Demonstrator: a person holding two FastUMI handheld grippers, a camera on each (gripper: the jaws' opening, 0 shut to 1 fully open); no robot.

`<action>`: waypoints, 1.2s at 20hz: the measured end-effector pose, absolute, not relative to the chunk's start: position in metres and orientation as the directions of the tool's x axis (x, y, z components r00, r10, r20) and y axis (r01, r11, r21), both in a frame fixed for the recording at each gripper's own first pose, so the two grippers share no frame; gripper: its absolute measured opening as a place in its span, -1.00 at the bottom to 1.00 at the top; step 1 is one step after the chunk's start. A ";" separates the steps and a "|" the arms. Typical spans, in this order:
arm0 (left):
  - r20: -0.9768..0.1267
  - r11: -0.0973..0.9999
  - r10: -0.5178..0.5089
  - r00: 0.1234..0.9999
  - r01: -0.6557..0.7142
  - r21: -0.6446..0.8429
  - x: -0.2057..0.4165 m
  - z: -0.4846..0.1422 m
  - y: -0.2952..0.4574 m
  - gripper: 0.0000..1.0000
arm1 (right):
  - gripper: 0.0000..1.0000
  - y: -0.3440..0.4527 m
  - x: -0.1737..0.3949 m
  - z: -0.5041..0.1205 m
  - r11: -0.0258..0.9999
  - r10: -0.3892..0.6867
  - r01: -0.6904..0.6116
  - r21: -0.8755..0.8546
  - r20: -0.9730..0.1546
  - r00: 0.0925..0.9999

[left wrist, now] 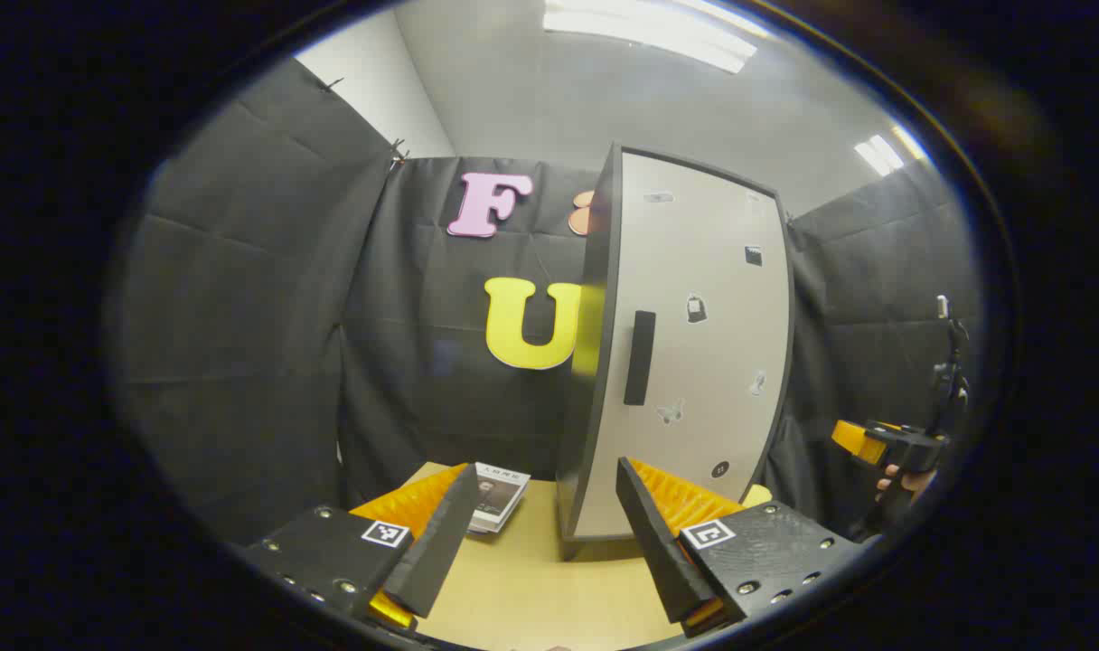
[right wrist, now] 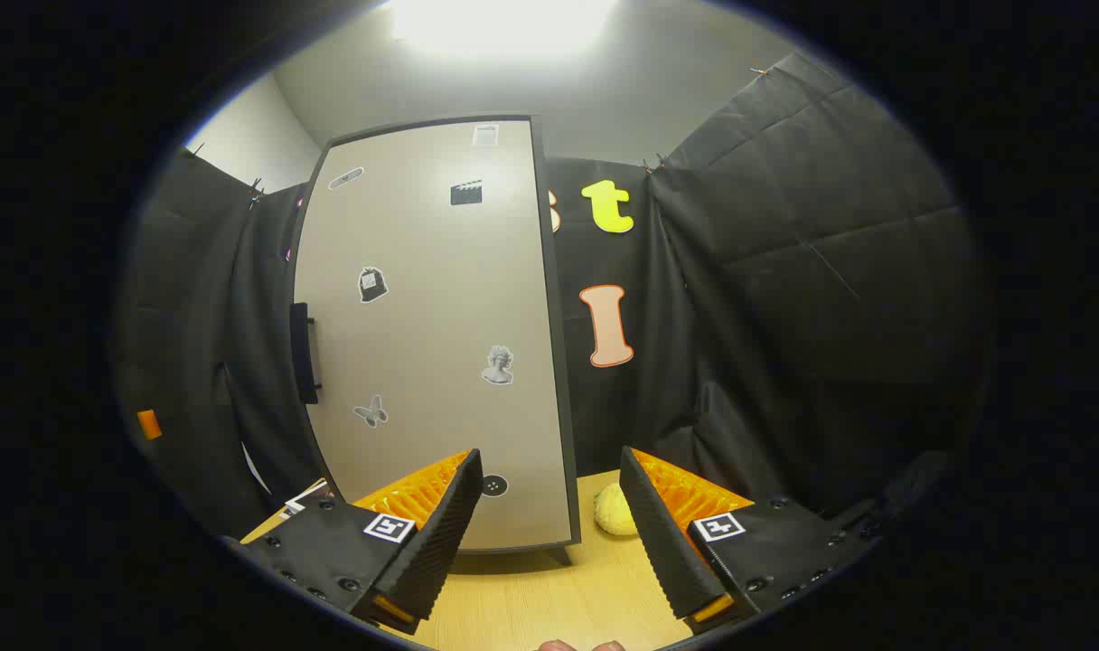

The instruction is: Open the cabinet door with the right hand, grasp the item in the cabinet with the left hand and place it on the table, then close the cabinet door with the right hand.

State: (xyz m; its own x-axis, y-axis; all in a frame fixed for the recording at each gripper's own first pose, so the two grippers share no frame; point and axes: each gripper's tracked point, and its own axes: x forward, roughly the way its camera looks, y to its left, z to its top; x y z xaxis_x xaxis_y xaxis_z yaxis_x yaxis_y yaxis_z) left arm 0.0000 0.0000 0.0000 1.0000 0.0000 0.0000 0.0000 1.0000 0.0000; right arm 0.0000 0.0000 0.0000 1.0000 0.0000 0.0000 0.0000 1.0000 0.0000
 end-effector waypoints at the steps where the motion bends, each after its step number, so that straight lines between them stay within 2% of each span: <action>1: -0.004 1.000 0.015 1.000 -0.015 0.008 -0.002 -0.001 0.001 0.80 | 0.92 0.001 0.002 0.000 1.000 0.009 -0.009 -0.006 -0.002 1.000; 3: -0.006 0.999 0.034 0.999 -0.034 0.011 -0.006 -0.002 0.000 0.86 | 0.84 0.001 0.007 0.003 0.999 0.030 -0.030 -0.016 -0.006 1.000; 4: -0.008 0.999 0.040 0.999 -0.040 0.003 -0.008 -0.004 -0.004 0.86 | 0.92 -0.001 0.011 0.005 0.999 0.039 -0.039 -0.019 -0.005 0.999; 5: -0.010 0.999 0.049 0.999 -0.049 -0.005 -0.009 -0.004 -0.007 0.80 | 0.92 -0.002 0.015 0.008 0.999 0.050 -0.050 -0.022 -0.001 0.999; 9: -0.038 0.994 0.105 0.994 -0.106 -0.030 -0.016 -0.008 -0.026 0.80 | 0.92 -0.018 0.034 0.016 0.995 0.084 -0.083 -0.055 0.001 0.996; 10: -0.044 0.993 0.118 0.992 -0.119 -0.021 -0.019 -0.009 -0.031 0.82 | 0.84 -0.022 0.039 0.017 0.994 0.092 -0.092 -0.056 -0.002 0.996; 11: -0.045 0.991 0.130 0.990 -0.131 -0.007 -0.020 -0.007 -0.036 0.92 | 0.92 -0.026 0.043 0.018 0.993 0.101 -0.101 -0.054 -0.004 0.995; 12: -0.046 0.990 0.143 0.989 -0.143 0.005 -0.021 -0.008 -0.042 0.92 | 0.86 -0.030 0.048 0.018 0.993 0.110 -0.110 -0.052 -0.004 0.994; 13: -0.048 0.987 0.159 0.986 -0.159 0.012 -0.021 -0.008 -0.048 0.82 | 0.86 -0.034 0.053 0.017 0.992 0.119 -0.119 -0.051 -0.007 0.993; 14: -0.050 0.984 0.178 0.983 -0.177 0.011 -0.022 -0.011 -0.053 0.82 | 0.92 -0.038 0.057 0.015 0.990 0.133 -0.133 -0.049 -0.014 0.991; 15: -0.051 0.980 0.197 0.979 -0.197 0.001 -0.024 -0.014 -0.059 0.92 | 0.92 -0.040 0.061 0.011 0.987 0.152 -0.153 -0.048 -0.026 0.988; 16: -0.052 0.975 0.221 0.974 -0.222 -0.012 -0.025 -0.019 -0.064 0.80 | 0.92 -0.043 0.065 0.006 0.983 0.174 -0.176 -0.047 -0.041 0.984; 17: -0.052 0.967 0.253 0.966 -0.254 -0.025 -0.029 -0.024 -0.066 0.80 | 0.92 -0.045 0.069 0.002 0.979 0.195 -0.198 -0.048 -0.053 0.979; 19: -0.076 0.944 0.322 0.944 -0.326 -0.047 -0.040 -0.038 -0.067 0.93 | 0.84 -0.050 0.077 -0.009 0.972 0.224 -0.229 -0.057 -0.079 0.971; 21: -0.091 0.939 0.337 0.937 -0.342 -0.045 -0.047 -0.050 -0.072 0.82 | 0.93 -0.054 0.081 -0.018 0.968 0.230 -0.239 -0.077 -0.114 0.967; 22: -0.096 0.937 0.343 0.934 -0.348 -0.034 -0.049 -0.055 -0.070 0.87 | 0.92 -0.053 0.083 -0.017 0.968 0.229 -0.238 -0.078 -0.112 0.967; 24: -0.109 0.935 0.351 0.930 -0.355 -0.016 -0.049 -0.064 -0.060 0.87 | 0.93 -0.047 0.085 -0.016 0.970 0.226 -0.234 -0.064 -0.112 0.968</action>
